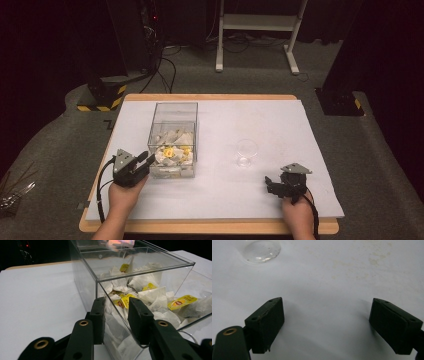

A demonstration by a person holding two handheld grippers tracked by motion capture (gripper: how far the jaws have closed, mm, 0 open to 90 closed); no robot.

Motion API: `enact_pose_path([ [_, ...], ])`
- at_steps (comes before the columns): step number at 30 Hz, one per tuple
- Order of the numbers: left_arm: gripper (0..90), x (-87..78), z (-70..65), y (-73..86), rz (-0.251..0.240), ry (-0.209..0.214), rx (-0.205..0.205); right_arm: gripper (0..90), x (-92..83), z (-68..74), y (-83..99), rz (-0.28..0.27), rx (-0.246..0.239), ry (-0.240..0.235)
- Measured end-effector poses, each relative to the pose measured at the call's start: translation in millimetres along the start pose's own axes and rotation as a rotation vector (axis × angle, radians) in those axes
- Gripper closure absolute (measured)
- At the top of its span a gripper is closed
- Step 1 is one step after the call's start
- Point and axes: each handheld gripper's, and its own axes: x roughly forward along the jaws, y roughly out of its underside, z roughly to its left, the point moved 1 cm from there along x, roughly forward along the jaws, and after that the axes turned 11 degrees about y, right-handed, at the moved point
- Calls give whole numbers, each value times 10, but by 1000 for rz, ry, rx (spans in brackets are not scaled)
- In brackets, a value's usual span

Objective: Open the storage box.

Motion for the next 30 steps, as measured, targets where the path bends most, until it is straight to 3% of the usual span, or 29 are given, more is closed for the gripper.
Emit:
enact_pose_path([
  [30,748,-138,-110,66,20,-16,-8,126,0,1,0,-2,-2,2],
])
